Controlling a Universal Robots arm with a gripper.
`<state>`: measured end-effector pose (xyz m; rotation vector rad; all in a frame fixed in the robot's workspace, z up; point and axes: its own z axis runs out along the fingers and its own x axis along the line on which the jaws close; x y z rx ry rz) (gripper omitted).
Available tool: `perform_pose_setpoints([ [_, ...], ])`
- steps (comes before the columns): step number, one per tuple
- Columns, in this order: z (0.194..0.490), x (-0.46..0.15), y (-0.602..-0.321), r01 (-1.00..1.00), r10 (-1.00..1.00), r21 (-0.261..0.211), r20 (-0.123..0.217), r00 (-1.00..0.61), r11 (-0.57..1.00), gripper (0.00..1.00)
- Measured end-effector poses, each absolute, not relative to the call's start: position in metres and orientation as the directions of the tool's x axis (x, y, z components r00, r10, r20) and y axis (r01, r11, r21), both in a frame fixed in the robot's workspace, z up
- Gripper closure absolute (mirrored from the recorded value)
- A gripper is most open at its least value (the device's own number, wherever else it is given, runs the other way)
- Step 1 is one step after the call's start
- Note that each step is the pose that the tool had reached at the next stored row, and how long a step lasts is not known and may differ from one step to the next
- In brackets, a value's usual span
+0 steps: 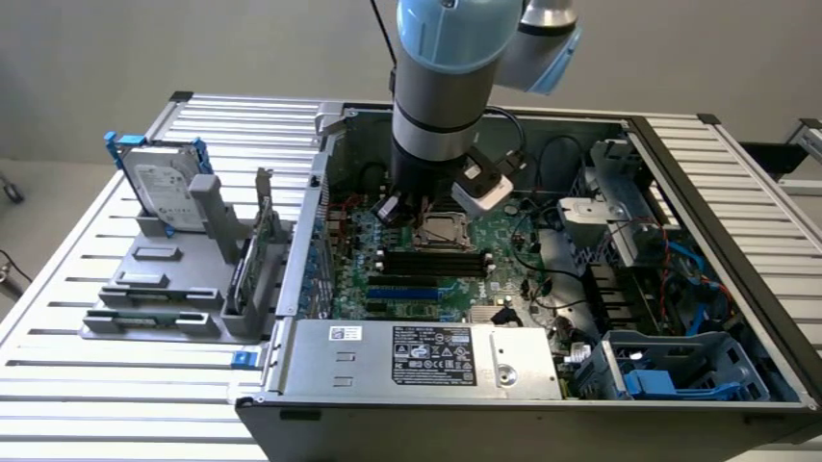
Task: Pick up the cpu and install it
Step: 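Install the first cpu locking lever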
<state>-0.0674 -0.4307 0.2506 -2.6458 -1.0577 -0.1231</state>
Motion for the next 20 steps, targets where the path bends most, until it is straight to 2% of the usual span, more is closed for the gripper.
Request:
perform_pose_setpoints([
  [8,0.250,-0.065,-0.432,0.688,0.661,-0.229,0.189,0.726,-0.689,0.89],
  [20,0.234,-0.065,-0.432,0.691,0.662,-0.219,0.200,0.723,-0.689,0.89],
])
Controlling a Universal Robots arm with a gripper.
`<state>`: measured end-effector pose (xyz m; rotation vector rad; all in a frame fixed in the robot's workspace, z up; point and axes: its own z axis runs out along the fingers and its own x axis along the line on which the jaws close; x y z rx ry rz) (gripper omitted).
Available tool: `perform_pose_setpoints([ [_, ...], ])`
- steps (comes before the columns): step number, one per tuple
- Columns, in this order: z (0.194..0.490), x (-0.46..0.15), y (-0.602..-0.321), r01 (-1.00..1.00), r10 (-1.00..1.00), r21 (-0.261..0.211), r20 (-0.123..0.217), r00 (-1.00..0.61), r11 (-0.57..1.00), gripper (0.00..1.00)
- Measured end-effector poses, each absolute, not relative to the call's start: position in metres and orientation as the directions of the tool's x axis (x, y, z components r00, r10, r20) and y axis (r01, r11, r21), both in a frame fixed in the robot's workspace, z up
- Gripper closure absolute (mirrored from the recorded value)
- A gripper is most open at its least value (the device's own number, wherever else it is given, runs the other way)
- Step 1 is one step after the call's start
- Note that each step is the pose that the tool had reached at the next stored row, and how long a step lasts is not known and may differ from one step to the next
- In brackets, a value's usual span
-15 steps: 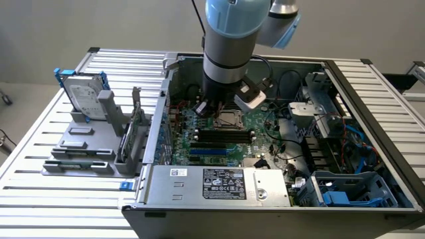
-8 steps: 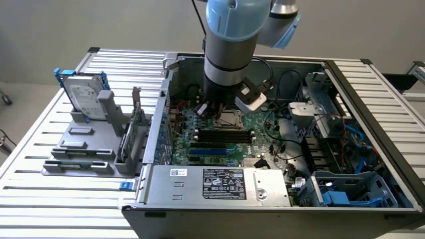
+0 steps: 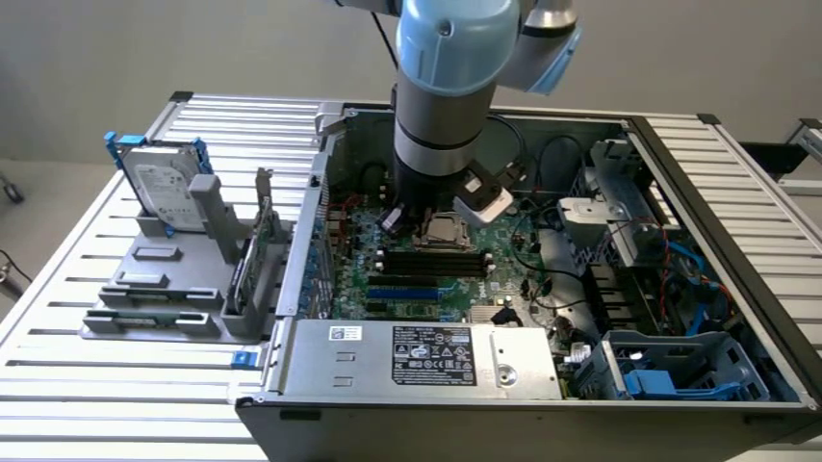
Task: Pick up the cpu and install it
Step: 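Install the first cpu locking lever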
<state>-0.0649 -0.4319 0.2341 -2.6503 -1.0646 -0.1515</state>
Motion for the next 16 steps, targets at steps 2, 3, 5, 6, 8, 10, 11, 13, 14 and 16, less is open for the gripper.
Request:
perform_pose_setpoints([
  [2,0.232,-0.065,-0.432,0.691,0.661,-0.219,0.200,0.723,-0.689,0.89],
  [3,0.231,-0.066,-0.432,0.691,0.661,-0.219,0.200,0.723,-0.689,0.89],
  [5,0.230,-0.066,-0.432,0.691,0.662,-0.219,0.200,0.723,-0.689,0.89],
  [6,0.229,-0.067,-0.432,0.691,0.662,-0.219,0.200,0.723,-0.689,0.89],
  [8,0.228,-0.068,-0.432,0.691,0.662,-0.219,0.200,0.723,-0.689,0.89],
  [10,0.227,-0.069,-0.432,0.691,0.662,-0.219,0.200,0.723,-0.689,0.89],
  [11,0.226,-0.070,-0.432,0.691,0.662,-0.219,0.200,0.723,-0.689,0.89],
  [13,0.224,-0.070,-0.431,0.691,0.662,-0.219,0.200,0.723,-0.689,0.89],
  [14,0.223,-0.071,-0.431,0.691,0.661,-0.219,0.200,0.723,-0.689,0.89],
  [16,0.221,-0.072,-0.430,0.691,0.661,-0.220,0.201,0.723,-0.689,0.89],
])
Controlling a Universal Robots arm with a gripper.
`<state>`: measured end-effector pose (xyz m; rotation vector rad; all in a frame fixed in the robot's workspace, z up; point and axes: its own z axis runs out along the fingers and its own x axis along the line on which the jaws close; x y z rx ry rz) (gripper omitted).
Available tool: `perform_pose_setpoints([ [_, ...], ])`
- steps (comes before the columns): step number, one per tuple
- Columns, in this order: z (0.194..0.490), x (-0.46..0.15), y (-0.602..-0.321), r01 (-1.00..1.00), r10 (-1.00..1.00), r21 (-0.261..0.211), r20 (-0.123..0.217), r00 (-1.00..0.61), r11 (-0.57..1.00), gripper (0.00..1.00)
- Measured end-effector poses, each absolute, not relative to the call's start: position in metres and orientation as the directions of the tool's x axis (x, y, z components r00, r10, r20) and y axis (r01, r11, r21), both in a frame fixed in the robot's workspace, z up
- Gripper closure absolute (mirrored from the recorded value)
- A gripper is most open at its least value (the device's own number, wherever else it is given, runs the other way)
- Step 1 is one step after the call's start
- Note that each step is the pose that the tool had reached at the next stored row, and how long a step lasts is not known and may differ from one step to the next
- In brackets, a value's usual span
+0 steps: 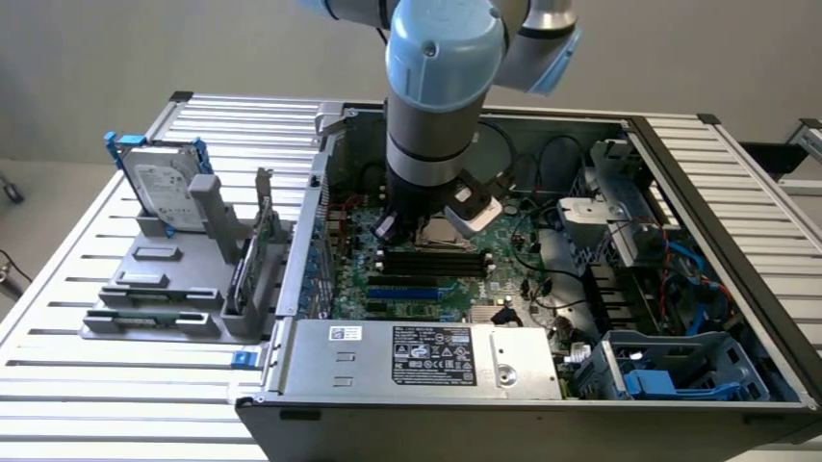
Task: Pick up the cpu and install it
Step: 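Install the first cpu locking lever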
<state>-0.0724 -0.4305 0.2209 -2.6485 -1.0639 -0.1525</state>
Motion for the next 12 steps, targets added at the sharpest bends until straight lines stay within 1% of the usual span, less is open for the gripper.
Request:
perform_pose_setpoints([
  [12,0.206,-0.078,-0.428,0.693,0.656,-0.231,0.221,0.721,-0.683,0.89],
])
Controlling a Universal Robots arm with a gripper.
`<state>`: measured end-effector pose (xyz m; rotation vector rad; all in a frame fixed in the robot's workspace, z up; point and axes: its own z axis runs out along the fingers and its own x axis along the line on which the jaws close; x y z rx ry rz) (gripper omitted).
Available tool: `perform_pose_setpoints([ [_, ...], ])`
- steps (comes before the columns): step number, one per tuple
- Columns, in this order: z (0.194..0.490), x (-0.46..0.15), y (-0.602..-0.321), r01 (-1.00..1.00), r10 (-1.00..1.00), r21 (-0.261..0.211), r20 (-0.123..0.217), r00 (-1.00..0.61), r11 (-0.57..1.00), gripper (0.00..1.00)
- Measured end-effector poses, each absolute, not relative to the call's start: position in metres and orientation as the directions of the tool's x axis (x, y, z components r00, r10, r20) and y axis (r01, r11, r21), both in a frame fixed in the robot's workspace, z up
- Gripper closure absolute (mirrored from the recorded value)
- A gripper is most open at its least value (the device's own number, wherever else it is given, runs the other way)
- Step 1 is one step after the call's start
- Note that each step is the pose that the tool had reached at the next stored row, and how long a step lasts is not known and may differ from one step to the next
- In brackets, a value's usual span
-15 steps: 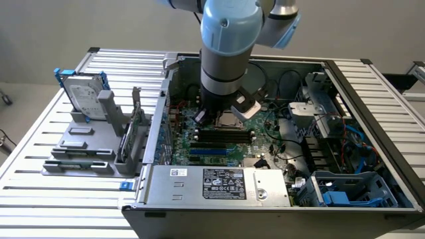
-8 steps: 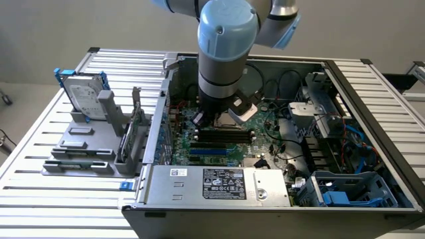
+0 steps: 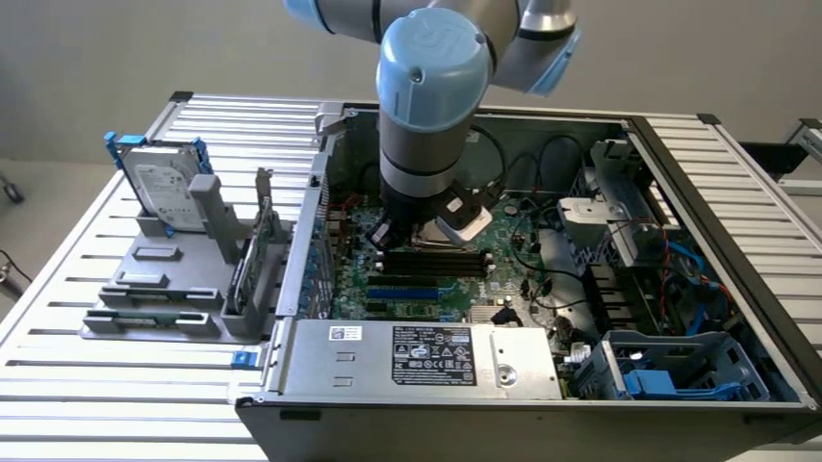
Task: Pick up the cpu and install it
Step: 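Install the first cpu locking lever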
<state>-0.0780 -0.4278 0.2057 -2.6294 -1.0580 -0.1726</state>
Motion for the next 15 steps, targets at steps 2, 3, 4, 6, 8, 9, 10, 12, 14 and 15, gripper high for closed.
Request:
perform_pose_setpoints([
  [2,0.204,-0.078,-0.426,0.693,0.656,-0.230,0.224,0.721,-0.683,0.89],
  [3,0.203,-0.078,-0.426,0.694,0.656,-0.230,0.226,0.720,-0.683,0.89],
  [4,0.202,-0.079,-0.425,0.694,0.656,-0.228,0.227,0.720,-0.683,0.89],
  [6,0.200,-0.079,-0.424,0.695,0.656,-0.225,0.231,0.719,-0.683,0.89],
  [8,0.198,-0.079,-0.423,0.697,0.656,-0.221,0.236,0.717,-0.683,0.89],
  [9,0.197,-0.079,-0.422,0.697,0.656,-0.219,0.238,0.717,-0.683,0.89],
  [10,0.197,-0.080,-0.422,0.698,0.656,-0.217,0.239,0.716,-0.683,0.89],
  [12,0.195,-0.080,-0.421,0.699,0.656,-0.213,0.243,0.715,-0.683,0.89],
  [14,0.194,-0.081,-0.421,0.700,0.656,-0.211,0.246,0.714,-0.683,0.89],
  [15,0.194,-0.081,-0.420,0.700,0.656,-0.210,0.247,0.714,-0.683,0.89],
])
